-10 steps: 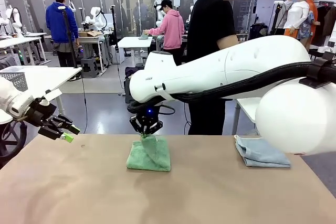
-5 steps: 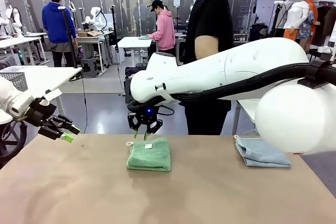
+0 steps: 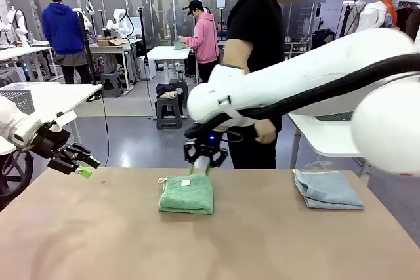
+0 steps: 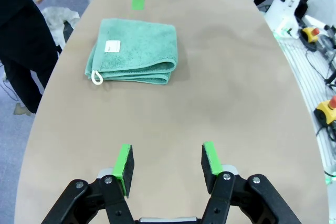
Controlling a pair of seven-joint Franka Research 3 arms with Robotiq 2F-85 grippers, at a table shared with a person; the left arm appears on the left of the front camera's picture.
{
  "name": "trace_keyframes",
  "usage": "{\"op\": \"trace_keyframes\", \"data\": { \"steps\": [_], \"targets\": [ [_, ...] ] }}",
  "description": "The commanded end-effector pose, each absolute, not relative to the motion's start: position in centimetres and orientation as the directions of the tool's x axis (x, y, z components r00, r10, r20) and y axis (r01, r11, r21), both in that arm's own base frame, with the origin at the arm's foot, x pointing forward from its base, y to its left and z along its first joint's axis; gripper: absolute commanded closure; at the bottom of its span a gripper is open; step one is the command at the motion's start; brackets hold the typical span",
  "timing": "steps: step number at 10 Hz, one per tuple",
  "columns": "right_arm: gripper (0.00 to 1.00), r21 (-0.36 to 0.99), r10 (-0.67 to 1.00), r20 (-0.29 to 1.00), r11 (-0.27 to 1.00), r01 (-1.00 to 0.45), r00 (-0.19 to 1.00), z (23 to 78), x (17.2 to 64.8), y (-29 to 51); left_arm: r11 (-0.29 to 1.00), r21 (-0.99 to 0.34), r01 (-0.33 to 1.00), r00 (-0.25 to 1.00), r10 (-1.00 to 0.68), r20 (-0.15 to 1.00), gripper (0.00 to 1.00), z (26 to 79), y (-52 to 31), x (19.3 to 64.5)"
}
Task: Fold the towels and place them in the basket.
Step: When a person lays out a Towel with hook on the table, fold it in half twice.
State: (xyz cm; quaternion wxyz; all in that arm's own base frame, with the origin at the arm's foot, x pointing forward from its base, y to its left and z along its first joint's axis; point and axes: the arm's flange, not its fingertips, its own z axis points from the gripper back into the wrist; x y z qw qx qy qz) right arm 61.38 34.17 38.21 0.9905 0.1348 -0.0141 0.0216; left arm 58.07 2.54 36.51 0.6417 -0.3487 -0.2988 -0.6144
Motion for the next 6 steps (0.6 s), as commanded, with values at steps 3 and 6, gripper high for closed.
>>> {"op": "trace_keyframes", "data": {
  "steps": [3,6],
  "targets": [
    [0.47,0.292,-0.027,0.008,0.956,0.024,1.0,38.2,57.7,26.0,-0.01,-0.073,0.997,0.054,-0.575,0.816,0.34,36.6,2.6,58.0],
    [0.47,0.261,-0.034,-0.011,0.965,0.035,0.999,38.5,58.8,25.7,-0.01,-0.073,0.997,0.054,-0.575,0.816,0.34,36.6,2.6,58.0]
  ]
}}
